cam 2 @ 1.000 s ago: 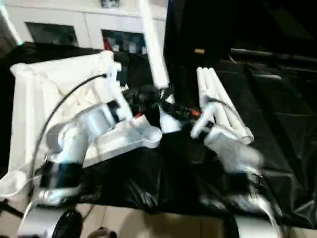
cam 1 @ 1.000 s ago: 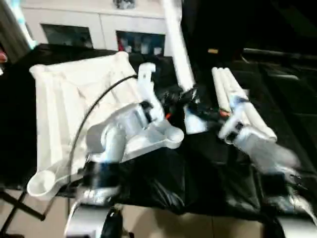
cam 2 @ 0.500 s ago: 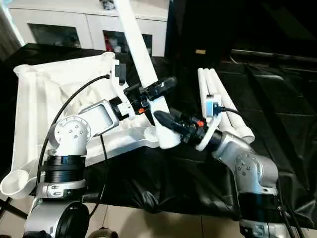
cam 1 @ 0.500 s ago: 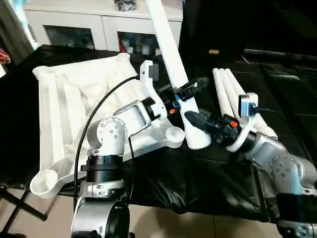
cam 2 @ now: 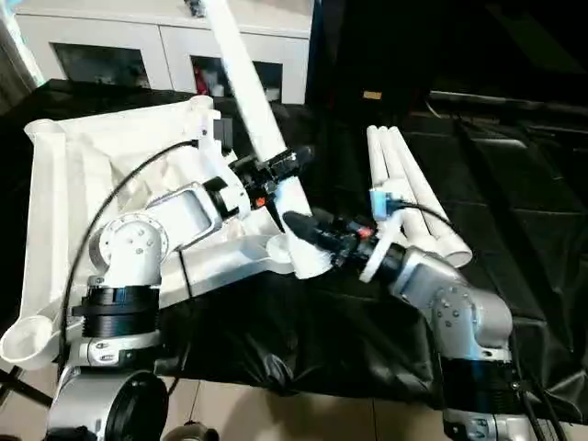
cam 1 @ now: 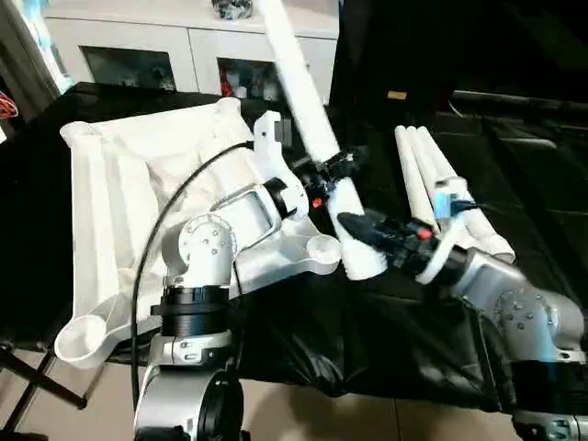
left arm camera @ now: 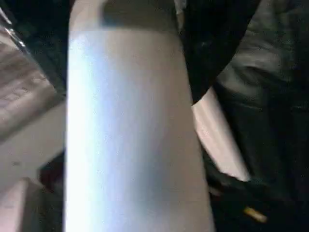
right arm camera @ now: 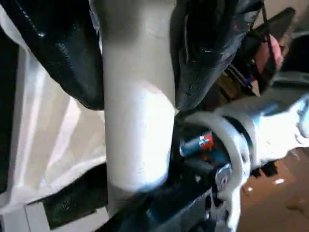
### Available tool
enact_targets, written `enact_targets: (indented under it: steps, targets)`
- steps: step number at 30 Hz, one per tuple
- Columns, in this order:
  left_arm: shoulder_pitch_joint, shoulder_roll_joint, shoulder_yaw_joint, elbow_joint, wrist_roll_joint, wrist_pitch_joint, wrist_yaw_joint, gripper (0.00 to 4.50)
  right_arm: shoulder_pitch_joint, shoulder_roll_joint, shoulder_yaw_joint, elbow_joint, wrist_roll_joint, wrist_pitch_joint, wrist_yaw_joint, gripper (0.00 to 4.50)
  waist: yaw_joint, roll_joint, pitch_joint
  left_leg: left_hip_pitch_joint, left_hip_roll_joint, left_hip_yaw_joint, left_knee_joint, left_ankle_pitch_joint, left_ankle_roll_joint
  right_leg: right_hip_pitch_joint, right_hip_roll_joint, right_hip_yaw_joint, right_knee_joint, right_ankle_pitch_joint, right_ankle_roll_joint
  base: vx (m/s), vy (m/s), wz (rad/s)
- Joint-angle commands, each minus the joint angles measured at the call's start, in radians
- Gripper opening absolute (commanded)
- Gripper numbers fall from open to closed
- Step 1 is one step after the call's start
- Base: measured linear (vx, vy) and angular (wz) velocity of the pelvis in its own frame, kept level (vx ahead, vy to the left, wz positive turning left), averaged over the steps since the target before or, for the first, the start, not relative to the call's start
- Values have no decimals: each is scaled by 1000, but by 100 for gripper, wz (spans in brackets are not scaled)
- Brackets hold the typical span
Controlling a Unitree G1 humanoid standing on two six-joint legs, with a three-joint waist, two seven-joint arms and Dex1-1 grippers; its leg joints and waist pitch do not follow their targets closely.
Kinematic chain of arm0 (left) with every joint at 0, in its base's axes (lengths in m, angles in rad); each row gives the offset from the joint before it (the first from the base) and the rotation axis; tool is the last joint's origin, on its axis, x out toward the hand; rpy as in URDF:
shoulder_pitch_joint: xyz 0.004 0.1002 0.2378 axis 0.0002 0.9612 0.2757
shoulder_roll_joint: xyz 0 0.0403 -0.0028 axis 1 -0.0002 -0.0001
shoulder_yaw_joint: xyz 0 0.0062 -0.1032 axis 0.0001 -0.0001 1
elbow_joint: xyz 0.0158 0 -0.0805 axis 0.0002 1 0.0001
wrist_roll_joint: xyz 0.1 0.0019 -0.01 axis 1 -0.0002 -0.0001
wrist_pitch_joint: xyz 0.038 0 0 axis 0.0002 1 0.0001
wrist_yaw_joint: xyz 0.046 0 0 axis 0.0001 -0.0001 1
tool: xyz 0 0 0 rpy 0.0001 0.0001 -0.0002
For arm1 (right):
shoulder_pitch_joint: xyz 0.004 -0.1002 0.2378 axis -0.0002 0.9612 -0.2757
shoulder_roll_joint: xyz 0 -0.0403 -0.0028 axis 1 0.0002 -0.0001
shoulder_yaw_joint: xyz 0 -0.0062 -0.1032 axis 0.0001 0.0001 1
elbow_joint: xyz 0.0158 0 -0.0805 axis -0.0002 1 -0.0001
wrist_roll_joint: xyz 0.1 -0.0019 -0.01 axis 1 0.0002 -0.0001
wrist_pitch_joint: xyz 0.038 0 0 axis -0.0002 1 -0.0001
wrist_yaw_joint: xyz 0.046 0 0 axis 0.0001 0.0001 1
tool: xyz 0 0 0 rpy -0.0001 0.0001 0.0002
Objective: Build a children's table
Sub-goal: Pick table leg
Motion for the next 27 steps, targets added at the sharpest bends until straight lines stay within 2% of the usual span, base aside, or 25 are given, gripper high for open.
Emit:
enact_targets:
  steps: [1,5,8,13,14,16,17,20,22,23,25,27]
  targets:
    - [-14,-19,19,2,36,0,55,235,-16,2,-11,-51,-4,-52,-5,189,3,-10,-68,25,22,-9,-62,-113,6,45,-72,37,-91,-32,-180,0,0,0]
    - [-19,-36,21,-13,37,10,120,217,-27,6,18,-52,-60,-87,-51,189,2,-10,-68,24,22,-9,-62,-115,2,45,-70,36,-90,-24,-181,0,0,0]
    - [-23,-49,26,-25,17,19,154,206,-33,20,23,-67,-68,-92,-77,189,0,-10,-67,24,22,-9,-63,-117,1,45,-70,37,-89,-22,-182,0,0,0]
    - [-16,-54,12,-44,-14,16,131,198,-38,22,34,-77,-73,-99,-84,189,1,-9,-67,25,23,-9,-64,-124,0,44,-70,37,-91,-29,-179,0,0,0]
    - [-8,-32,-21,-56,-28,4,54,198,-40,16,33,-87,-32,-60,-56,224,1,-7,-67,25,22,-9,-65,-119,0,44,-69,37,-91,-23,-178,0,0,0]
    - [1,4,-75,-70,-14,-9,-15,197,-43,6,32,-91,-13,-36,-42,259,2,-7,-68,26,24,-10,-66,-115,4,44,-68,37,-91,-19,-173,0,0,0]
    - [13,57,-149,-88,2,-27,-115,196,-48,-15,34,-88,-6,-17,-23,261,3,-6,-69,27,23,-12,-68,-118,8,44,-69,36,-93,-35,-163,0,0,0]
    - [16,127,-219,-111,0,-43,-248,195,-63,-67,49,-69,-9,3,35,287,3,-4,-69,28,23,-9,-66,-110,-1,42,-68,37,-89,-13,-167,0,0,0]
    - [15,151,-241,-118,-2,-47,-284,195,-69,-83,54,-61,-6,10,55,297,1,-4,-69,26,23,-8,-66,-101,-3,44,-68,37,-86,9,-175,0,0,0]
    - [8,189,-266,-125,-15,-48,-363,194,-84,-122,63,-46,10,39,111,302,-1,-6,-70,26,21,-7,-64,-94,1,47,-66,37,-85,37,-185,0,0,0]
    - [3,209,-277,-126,-19,-58,-418,193,-93,-153,75,-37,19,58,150,302,-1,-5,-69,26,22,-5,-63,-95,5,48,-67,38,-82,41,-192,0,0,0]
    - [-9,232,-285,-121,-34,-74,-502,193,-107,-211,109,-29,26,84,233,302,0,-10,-70,27,22,-4,-62,-94,12,50,-67,38,-83,37,-199,0,0,0]
